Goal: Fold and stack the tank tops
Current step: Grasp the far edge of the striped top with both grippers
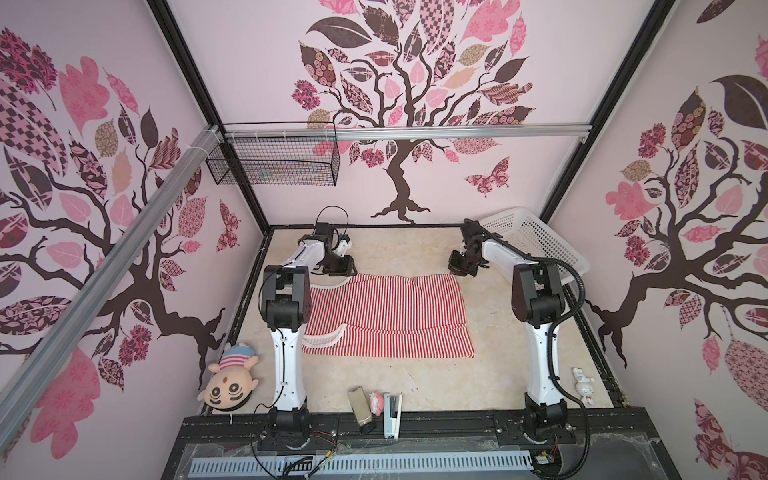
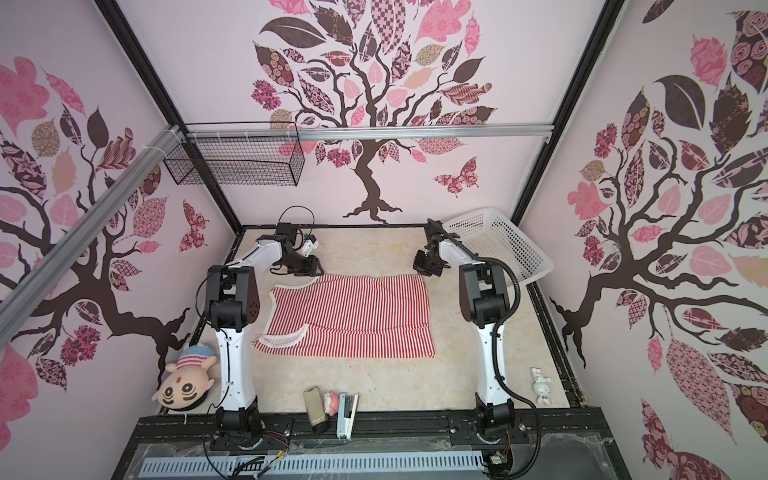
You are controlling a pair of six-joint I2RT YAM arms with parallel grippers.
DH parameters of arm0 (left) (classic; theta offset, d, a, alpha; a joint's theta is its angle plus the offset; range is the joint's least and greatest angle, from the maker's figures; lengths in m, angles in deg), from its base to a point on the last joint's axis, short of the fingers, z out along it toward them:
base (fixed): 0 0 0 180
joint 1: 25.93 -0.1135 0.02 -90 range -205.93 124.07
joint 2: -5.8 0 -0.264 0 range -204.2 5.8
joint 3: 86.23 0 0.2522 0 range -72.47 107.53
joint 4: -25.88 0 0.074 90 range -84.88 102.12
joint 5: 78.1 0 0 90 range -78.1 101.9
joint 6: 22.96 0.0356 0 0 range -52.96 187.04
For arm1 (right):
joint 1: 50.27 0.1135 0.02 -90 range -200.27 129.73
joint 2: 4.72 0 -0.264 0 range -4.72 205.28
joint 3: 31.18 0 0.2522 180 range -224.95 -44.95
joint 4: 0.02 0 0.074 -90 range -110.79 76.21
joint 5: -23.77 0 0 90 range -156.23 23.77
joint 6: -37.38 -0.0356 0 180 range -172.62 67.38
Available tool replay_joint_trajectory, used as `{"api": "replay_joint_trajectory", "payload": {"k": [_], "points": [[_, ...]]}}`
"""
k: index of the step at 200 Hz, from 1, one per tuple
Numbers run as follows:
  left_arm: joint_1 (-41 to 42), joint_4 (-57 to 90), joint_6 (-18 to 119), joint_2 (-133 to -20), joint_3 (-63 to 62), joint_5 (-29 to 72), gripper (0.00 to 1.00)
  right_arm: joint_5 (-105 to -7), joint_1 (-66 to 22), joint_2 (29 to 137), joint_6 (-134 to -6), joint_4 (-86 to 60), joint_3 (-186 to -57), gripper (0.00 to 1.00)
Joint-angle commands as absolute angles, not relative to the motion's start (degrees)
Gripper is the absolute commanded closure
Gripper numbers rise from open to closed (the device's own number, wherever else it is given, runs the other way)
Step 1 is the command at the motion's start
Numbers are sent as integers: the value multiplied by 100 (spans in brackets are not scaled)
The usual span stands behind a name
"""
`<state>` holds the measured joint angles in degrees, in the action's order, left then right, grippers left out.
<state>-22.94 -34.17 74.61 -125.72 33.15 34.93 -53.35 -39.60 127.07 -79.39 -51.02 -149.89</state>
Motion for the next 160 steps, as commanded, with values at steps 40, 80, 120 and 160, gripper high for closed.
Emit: {"api": "replay_joint_trajectory", "payload": {"k": [40, 80, 120, 160], "points": [[-2294, -3649, 7520, -12666, 3498, 3759, 75, -5312, -3990, 12650, -7925, -5184, -15006, 94], [-2294, -3747, 7590, -12715, 3568, 3791, 83, -5269, -3990, 12600, -7932, -5192, -14997, 96], [-2294, -3709, 7566, -12642, 3525, 3769, 100, -5200, -3990, 12428, -7913, -5166, -14898, 97], [-2294, -3654, 7587, -12290, 3318, 3770, 100, -5148, -3990, 12022, -7885, -4987, -14436, 98]]}}
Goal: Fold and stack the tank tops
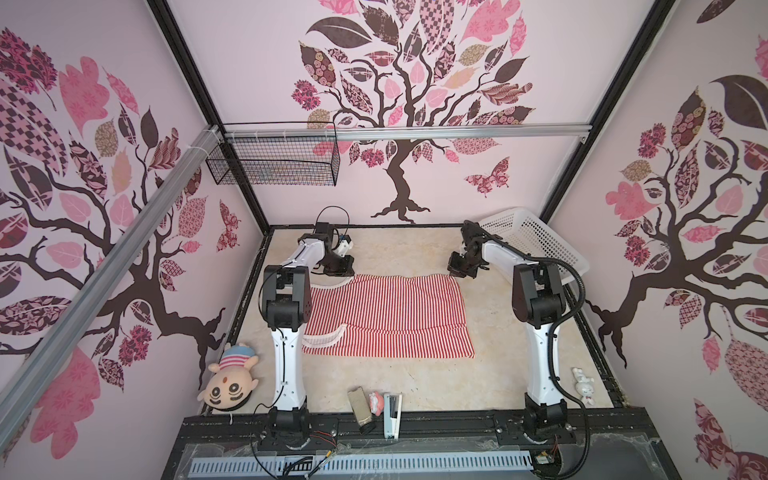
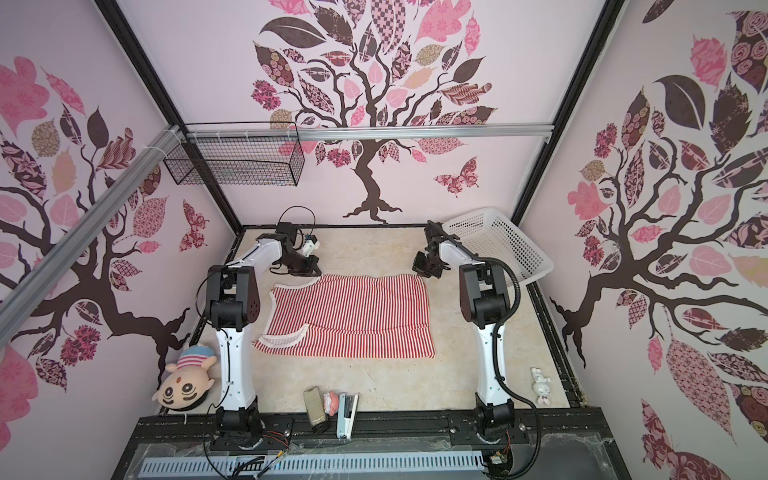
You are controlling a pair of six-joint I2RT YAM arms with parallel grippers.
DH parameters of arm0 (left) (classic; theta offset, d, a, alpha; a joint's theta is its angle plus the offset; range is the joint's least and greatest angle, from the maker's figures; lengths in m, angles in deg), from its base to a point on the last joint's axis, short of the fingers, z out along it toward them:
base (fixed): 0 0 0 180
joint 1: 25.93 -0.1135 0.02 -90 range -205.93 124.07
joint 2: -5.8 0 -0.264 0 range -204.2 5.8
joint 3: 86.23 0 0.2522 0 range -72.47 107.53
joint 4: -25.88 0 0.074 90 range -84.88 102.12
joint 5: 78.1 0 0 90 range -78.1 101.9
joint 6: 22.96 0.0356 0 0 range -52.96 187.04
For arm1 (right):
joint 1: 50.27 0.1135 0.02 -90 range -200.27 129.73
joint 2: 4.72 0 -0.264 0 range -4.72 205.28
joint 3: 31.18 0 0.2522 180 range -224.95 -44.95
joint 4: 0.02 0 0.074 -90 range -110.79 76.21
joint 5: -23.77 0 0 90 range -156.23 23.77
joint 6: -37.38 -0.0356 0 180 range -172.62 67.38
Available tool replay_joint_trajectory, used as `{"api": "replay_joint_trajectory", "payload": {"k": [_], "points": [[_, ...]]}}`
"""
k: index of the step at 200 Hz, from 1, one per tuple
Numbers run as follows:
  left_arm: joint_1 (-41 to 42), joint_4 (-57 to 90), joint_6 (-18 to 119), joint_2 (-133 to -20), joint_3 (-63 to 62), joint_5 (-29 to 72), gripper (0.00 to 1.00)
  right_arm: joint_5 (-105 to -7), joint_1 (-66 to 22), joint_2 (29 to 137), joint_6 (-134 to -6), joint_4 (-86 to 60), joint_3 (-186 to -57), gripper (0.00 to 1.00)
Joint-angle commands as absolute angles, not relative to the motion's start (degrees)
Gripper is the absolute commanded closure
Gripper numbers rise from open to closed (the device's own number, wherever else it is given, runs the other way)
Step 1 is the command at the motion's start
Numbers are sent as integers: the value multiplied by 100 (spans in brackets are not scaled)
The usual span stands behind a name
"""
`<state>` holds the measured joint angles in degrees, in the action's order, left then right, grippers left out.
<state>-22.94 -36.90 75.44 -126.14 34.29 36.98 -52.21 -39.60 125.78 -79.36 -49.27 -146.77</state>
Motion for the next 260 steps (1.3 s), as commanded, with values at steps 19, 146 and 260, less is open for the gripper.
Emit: {"api": "replay_joint_trajectory", "payload": {"k": [19, 146, 260], "points": [[-2294, -3658, 7624, -12111, 3210, 3783, 100, -5108, -3990, 11809, -7907, -4914, -14235, 98], [-2316, -3474, 7849, -11198, 2148, 3758, 100, -5010, -3990, 10469, -7983, -4385, -12758, 98], [-2452, -3298, 8020, -10484, 1092, 3845, 100, -5007, -3990, 10003, -7934, -4282, -12007, 96]]}}
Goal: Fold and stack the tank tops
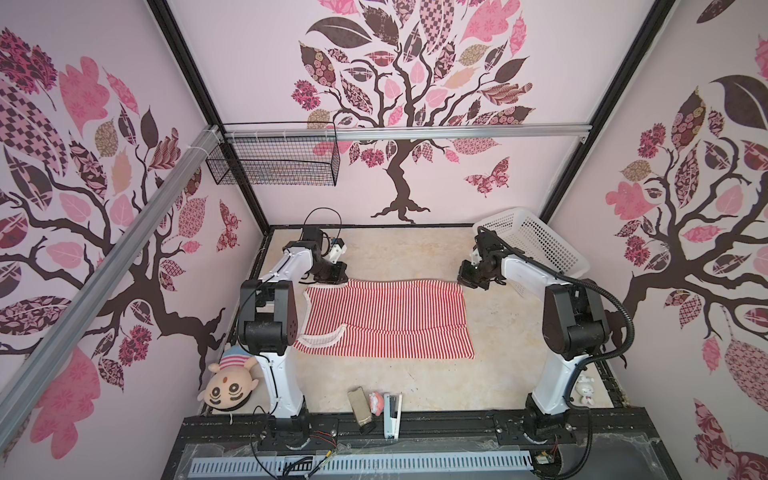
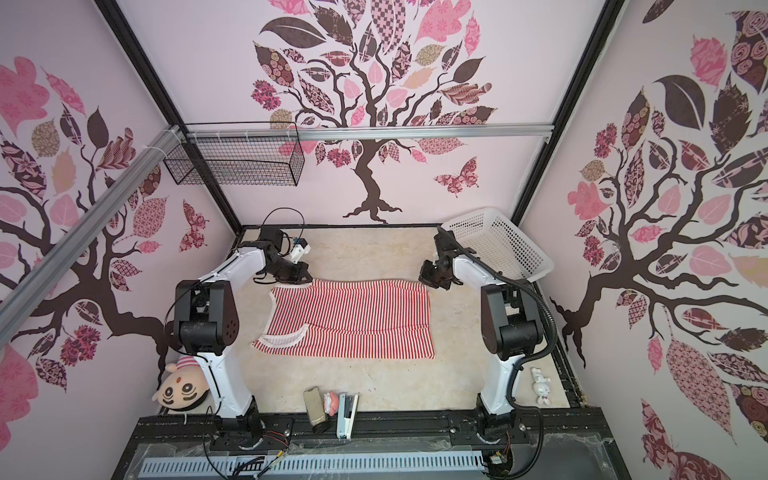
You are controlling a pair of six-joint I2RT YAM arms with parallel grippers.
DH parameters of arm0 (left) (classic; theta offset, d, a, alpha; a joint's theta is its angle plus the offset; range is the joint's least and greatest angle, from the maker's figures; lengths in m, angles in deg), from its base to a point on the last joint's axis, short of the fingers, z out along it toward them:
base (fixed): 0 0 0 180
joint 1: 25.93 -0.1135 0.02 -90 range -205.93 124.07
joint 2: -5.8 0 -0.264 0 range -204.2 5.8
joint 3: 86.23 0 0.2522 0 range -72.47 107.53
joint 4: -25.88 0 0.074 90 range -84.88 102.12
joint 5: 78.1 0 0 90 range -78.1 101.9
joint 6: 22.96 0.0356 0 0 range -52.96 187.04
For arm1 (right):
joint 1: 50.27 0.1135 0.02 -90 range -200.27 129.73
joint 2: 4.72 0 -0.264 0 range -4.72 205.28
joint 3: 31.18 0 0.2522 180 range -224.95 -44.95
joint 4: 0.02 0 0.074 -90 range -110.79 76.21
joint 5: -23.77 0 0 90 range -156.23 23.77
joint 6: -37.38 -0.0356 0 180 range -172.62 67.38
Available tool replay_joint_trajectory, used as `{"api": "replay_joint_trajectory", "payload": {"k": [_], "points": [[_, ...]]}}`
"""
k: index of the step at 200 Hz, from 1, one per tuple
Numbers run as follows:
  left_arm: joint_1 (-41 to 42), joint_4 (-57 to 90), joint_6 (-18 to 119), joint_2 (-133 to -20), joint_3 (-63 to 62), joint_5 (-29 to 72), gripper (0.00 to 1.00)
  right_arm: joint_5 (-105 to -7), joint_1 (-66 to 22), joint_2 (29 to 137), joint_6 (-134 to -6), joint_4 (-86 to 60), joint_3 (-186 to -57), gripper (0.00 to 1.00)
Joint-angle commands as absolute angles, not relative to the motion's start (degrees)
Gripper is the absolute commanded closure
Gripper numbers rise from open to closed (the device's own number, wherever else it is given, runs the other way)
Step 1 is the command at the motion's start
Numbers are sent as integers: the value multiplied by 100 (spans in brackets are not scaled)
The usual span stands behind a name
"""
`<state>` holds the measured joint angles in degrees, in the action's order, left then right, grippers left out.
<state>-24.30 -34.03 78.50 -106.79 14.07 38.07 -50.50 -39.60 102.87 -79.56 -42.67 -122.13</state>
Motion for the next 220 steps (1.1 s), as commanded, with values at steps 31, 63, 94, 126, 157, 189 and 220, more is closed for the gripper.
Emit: {"api": "replay_joint_trajectory", "payload": {"k": [31, 63, 94, 126, 157, 189, 220], "points": [[-2461, -3193, 8087, -10263, 654, 3831, 100, -5027, -3990, 9732, -7919, -4154, -11600, 97], [-2461, -3100, 8099, -9999, 290, 3879, 100, -5065, -3990, 9507, -7898, -4199, -11411, 97], [-2461, -3070, 8107, -9906, 118, 3866, 100, -5045, -3990, 9386, -7908, -4147, -11174, 97], [-2461, -3034, 8102, -9796, -50, 3878, 100, -5032, -3990, 9255, -7890, -4147, -10973, 97], [-2461, -3009, 8092, -9653, -234, 3899, 100, -4900, -3990, 9044, -7890, -4116, -10750, 96], [-2461, -2964, 8100, -9481, -489, 3921, 100, -4899, -3985, 8835, -7857, -4147, -10546, 96], [-2461, -2928, 8122, -9313, -754, 3939, 100, -4896, -3982, 8646, -7846, -4172, -10376, 96]]}}
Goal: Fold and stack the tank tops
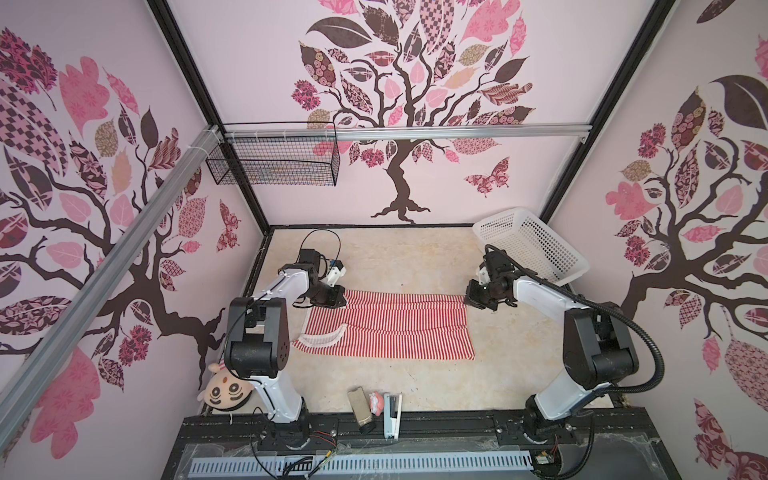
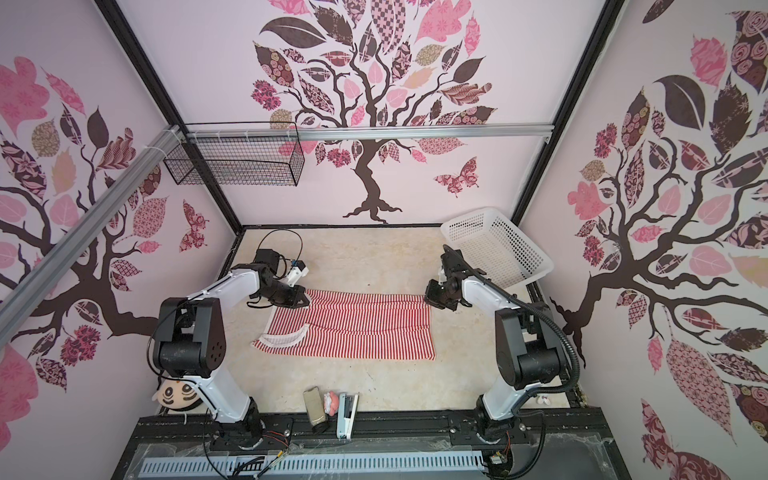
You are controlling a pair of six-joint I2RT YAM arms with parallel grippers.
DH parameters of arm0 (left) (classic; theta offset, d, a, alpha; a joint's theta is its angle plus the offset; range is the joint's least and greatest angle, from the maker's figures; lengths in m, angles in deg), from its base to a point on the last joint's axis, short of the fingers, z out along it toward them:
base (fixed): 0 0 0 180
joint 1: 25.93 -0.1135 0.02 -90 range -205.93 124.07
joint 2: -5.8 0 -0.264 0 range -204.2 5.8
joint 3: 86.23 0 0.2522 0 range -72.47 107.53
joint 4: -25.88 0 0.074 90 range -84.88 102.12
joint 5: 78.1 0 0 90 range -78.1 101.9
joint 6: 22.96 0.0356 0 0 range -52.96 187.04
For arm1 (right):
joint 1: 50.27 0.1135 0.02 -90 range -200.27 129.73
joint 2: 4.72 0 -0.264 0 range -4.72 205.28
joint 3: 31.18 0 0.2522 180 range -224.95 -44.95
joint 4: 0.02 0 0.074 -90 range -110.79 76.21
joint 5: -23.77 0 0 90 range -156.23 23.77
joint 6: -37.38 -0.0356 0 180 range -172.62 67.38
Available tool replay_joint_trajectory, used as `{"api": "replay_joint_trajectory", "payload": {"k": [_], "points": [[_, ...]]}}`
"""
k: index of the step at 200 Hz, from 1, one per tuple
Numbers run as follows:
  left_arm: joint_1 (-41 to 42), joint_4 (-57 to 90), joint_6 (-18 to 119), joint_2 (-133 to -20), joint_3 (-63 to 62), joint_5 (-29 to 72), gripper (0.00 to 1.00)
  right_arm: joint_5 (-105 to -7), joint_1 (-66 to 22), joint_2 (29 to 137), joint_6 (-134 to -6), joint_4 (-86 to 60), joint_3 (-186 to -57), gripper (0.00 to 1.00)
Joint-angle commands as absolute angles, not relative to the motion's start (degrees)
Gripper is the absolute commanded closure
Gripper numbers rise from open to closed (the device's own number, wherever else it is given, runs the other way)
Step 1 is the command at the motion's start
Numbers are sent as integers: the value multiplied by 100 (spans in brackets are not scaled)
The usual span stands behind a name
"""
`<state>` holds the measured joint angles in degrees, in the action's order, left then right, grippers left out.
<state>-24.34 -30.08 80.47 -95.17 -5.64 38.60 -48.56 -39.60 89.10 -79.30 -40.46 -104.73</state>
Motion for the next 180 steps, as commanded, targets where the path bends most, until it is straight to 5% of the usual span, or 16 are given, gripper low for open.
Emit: {"api": "replay_joint_trajectory", "payload": {"k": [1, 180], "points": [[-2461, -2928, 8120, -9306, -762, 3936, 100, -4894, -3982, 8640, -7846, -4173, -10375, 96], [-2428, -2856, 8172, -9262, -1402, 3986, 100, -4837, -3920, 8019, -8021, -3840, -9205, 95]]}}
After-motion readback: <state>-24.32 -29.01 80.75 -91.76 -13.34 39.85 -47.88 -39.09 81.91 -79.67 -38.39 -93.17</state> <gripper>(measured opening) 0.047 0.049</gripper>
